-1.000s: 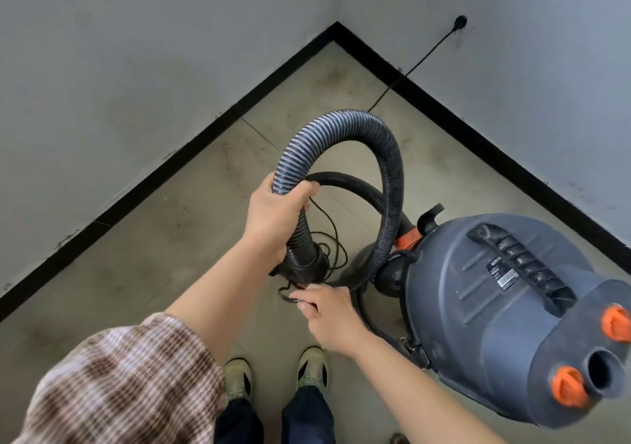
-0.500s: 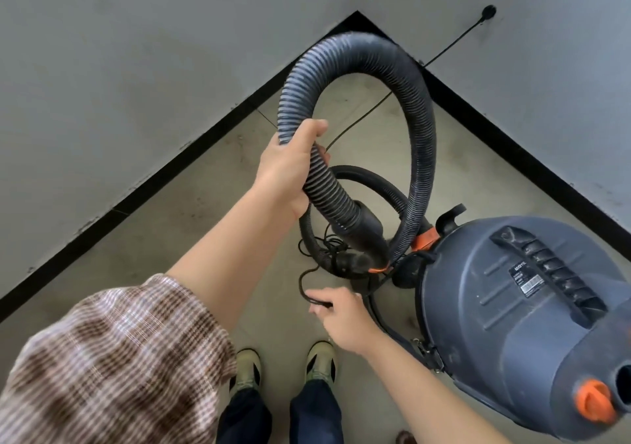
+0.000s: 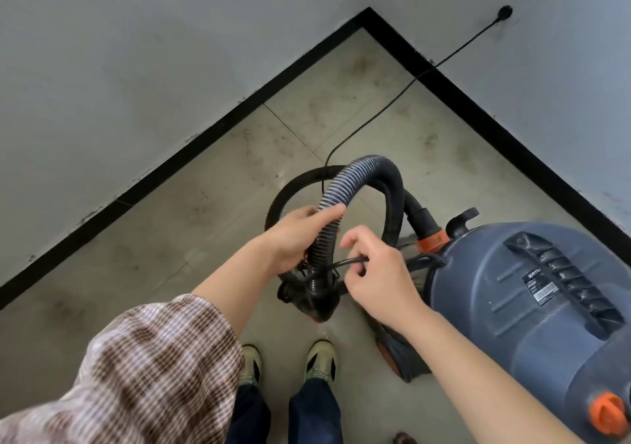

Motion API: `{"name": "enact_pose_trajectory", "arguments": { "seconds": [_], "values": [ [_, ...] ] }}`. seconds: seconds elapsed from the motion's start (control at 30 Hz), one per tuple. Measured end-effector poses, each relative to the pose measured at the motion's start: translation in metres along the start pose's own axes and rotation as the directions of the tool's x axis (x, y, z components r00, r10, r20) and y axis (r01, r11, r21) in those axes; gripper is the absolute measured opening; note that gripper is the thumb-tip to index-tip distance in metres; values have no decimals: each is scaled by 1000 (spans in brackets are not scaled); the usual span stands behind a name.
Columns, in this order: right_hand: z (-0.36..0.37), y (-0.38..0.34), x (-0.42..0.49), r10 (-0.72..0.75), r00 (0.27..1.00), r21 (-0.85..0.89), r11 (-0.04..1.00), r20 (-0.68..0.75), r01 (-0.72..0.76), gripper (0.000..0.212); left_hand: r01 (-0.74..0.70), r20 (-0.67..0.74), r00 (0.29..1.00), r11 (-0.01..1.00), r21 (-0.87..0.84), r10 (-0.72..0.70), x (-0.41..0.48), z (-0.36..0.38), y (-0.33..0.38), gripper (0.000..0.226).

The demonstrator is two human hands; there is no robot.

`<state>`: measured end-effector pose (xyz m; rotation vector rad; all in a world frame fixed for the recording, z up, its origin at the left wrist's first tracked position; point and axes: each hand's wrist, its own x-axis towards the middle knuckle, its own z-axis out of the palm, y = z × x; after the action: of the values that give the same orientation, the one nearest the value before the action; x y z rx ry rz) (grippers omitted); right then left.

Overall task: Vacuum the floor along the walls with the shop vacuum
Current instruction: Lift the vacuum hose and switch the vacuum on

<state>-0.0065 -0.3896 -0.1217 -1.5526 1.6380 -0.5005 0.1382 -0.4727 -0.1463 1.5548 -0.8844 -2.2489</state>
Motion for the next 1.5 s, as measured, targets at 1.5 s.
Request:
{"name": "enact_pose_trajectory", "arguments": {
  "seconds": [1.5],
  "values": [
    [-4,6,-40,668,710,-166,691,-223,-703,41,-217,-330,408,442,871,851,-148,-140,54,45]
  ]
}}
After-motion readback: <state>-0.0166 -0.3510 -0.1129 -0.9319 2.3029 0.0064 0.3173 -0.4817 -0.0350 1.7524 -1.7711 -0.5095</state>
